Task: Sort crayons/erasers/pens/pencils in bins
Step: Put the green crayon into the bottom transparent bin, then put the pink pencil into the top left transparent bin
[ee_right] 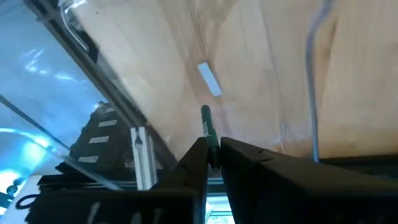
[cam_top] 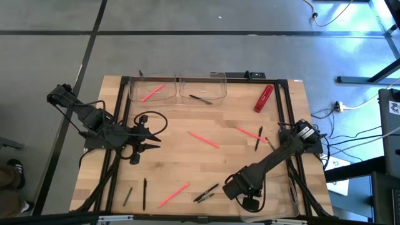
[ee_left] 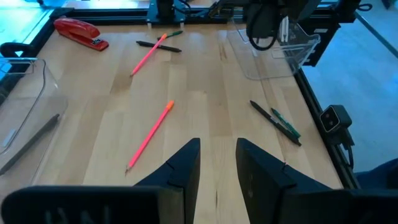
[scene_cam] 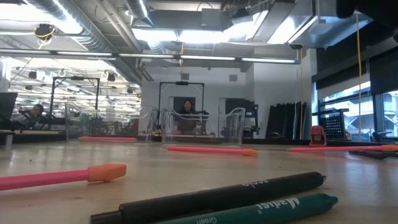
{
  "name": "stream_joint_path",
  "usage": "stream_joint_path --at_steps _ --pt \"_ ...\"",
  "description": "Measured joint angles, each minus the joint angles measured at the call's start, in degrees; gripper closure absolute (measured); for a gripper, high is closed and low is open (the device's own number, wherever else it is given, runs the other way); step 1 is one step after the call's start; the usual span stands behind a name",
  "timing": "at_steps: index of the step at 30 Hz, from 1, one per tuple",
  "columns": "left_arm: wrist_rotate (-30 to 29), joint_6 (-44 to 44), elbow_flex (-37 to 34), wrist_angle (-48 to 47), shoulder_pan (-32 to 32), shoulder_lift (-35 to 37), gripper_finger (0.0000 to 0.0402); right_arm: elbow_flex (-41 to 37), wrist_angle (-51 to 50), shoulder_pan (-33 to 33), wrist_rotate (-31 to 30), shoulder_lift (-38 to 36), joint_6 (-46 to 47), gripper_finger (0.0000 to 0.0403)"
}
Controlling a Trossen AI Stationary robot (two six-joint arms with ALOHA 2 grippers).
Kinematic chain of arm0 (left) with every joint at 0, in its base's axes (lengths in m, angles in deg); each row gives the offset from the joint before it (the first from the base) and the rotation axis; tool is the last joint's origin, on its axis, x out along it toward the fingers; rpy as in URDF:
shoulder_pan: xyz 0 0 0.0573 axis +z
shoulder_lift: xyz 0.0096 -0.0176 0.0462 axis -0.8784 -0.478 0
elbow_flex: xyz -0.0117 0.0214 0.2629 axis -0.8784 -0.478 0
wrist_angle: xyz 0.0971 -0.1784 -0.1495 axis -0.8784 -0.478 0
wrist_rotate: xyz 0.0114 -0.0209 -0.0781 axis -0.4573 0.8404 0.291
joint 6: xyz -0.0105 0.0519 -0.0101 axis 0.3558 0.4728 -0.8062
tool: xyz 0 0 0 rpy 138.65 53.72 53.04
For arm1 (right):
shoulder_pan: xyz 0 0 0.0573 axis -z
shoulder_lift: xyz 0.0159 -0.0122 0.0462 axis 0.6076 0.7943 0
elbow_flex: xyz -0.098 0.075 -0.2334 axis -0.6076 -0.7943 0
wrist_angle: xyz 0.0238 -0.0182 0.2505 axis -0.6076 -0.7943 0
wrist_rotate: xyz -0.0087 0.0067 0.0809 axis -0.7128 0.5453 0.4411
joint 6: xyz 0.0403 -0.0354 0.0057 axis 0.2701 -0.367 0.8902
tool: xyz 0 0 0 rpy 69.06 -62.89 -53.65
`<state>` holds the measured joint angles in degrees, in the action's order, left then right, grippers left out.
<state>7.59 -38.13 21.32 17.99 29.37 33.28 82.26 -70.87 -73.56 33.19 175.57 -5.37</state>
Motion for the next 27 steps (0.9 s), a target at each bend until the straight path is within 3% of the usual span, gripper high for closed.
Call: stream_joint_path --at_steps 8,20,27 --pt "0.0 -0.04 0.0 0.0 0.02 0.0 0.0306 -0.75 0.7 1.05 2.4 0.0 -3.06 0.0356" --pt "0.0 -0.77 0.0 -0.03 0.02 0.0 0.0306 -0.75 0.92 1.49 0.81 0.0 -4.43 0.0279" --pt "0.06 -11.73 0.04 -4.28 0.02 0.0 0.0306 2.66 -4.64 3.02 1.53 0.0 -4.34 0.0269"
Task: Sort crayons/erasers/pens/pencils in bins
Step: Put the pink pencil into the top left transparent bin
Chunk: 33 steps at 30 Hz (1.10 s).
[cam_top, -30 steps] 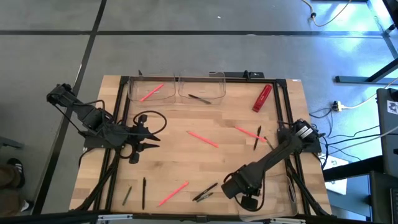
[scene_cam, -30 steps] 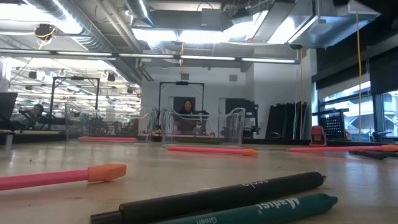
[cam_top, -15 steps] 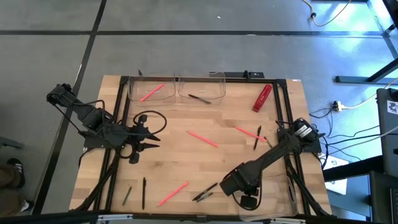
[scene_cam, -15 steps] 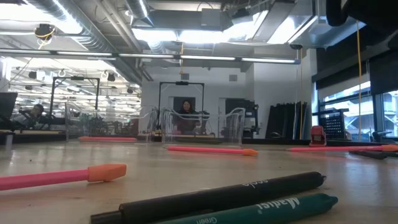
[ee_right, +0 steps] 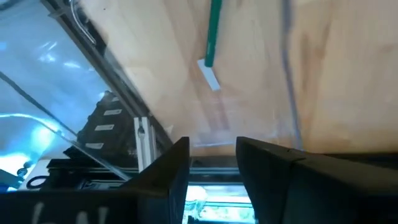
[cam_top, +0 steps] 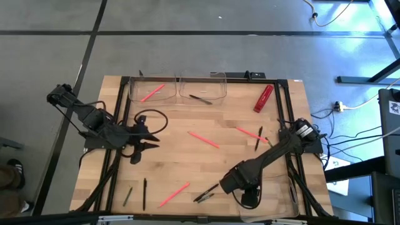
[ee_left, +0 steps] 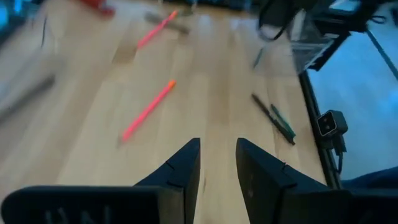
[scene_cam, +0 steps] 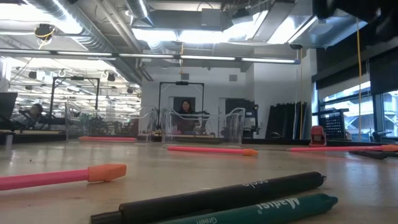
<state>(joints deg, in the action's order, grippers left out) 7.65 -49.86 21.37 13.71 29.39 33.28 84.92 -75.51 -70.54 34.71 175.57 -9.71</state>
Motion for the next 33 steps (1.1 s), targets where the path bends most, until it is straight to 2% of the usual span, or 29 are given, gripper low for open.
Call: stream_joint_path --at_steps 4,9,14,16,20,24,31,33 --pt "1.63 -15.45 0.0 -8.03 -0.01 0.0 0.0306 5.69 -4.76 0.12 -4.96 -0.07 -1.66 0.0272" --pt "4.32 -31.3 0.0 -15.46 0.0 0.0 0.0306 13.47 -9.11 0.38 -14.77 -0.07 -2.75 0.0271" --pt "12.16 -44.57 0.0 -19.59 0.0 0.01 0.0306 20.21 -8.8 2.02 -28.71 -1.79 -3.75 0.0271" --pt "14.12 -48.05 0.0 -20.52 0.0 0.02 0.0306 22.19 -8.82 3.09 -33.69 -2.93 -4.42 0.0271" --pt "14.29 -50.13 0.0 -21.66 -0.02 0.0 0.0306 23.56 -8.34 6.4 -41.63 -4.82 -5.09 0.0271" --pt "13.86 -49.95 0.0 -21.64 0.0 0.0 0.0306 23.58 -8.22 12.32 -41.44 -5.37 -6.24 0.0271" --pt "13.28 -49.77 -0.01 -21.64 0.0 0.0 0.0306 19.36 2.9 23.29 -29.47 -5.11 -17.54 0.0271" --pt "12.7 -49.77 -0.02 -21.64 0.0 0.0 0.0306 16.23 6.69 25.56 -27.94 -5.22 -19.35 0.0271"
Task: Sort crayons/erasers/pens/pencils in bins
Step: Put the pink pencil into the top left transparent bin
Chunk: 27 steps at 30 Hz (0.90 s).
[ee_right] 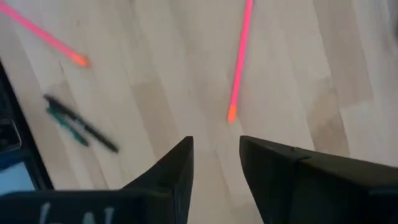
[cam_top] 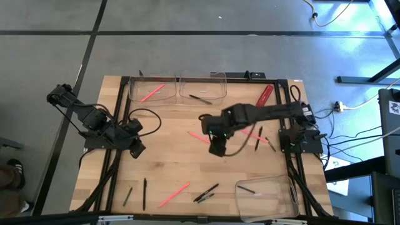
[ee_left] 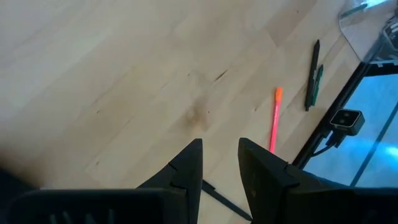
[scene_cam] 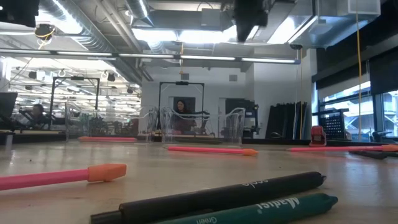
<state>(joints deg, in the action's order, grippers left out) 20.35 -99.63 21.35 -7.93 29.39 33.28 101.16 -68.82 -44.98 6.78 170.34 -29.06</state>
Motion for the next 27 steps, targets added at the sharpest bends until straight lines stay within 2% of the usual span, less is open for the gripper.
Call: stream_joint_path --at_steps 7,14,27 --pt "-1.18 0.52 0.0 -0.02 0.0 0.0 0.0306 -11.99 6.03 4.34 0.74 0.11 1.16 0.0271" --pt "-3.53 1.53 -0.02 -0.02 0.0 0.0 0.0306 -22.41 18.06 5.28 3.29 0.11 -1.39 0.0271" --pt "-3.64 1.52 -0.04 0.0 0.0 0.0 0.0306 -32.98 31.4 4.57 3.13 0.09 -6.91 0.0271"
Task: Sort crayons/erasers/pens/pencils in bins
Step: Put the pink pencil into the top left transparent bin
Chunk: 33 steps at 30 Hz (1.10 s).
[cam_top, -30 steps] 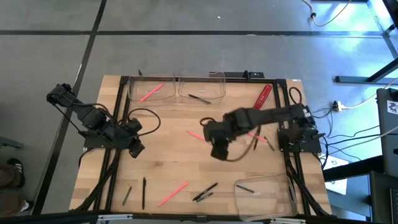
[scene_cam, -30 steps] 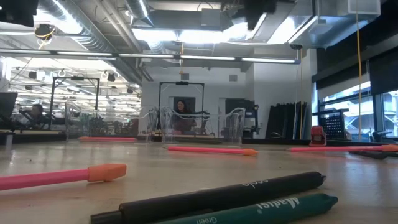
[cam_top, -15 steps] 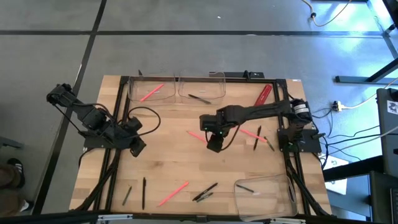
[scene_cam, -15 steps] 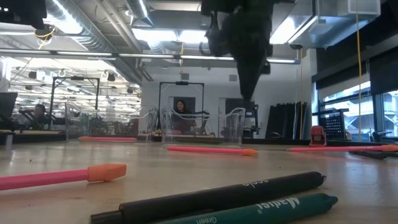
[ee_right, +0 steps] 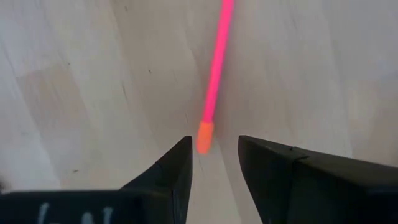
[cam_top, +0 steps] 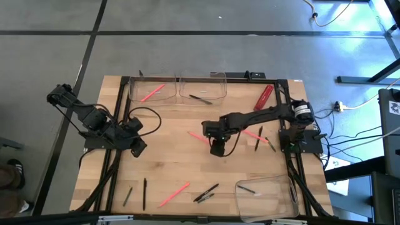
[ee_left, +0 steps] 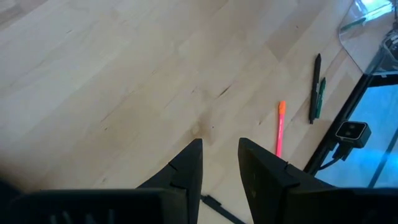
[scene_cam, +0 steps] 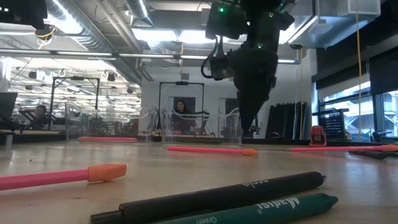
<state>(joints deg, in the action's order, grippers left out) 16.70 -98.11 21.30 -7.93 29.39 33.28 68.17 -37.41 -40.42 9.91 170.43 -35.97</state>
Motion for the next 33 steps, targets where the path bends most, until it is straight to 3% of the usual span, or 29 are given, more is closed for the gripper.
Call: stream_joint_path --at_steps 6,10,33 --pt "-0.04 -0.03 0.0 0.0 0.0 0.0 0.0306 -3.53 5.87 -1.84 -0.17 0.0 -1.33 0.0271" --pt "-0.16 -0.04 0.0 0.0 0.0 0.0 0.0306 -4.84 7.65 -3.0 -4.25 0.0 -3.36 0.0271" --pt "-2.14 -0.01 0.0 0.0 0.0 0.0 0.0306 -5.51 8.71 -3.26 -6.18 3.9 -4.05 0.0271"
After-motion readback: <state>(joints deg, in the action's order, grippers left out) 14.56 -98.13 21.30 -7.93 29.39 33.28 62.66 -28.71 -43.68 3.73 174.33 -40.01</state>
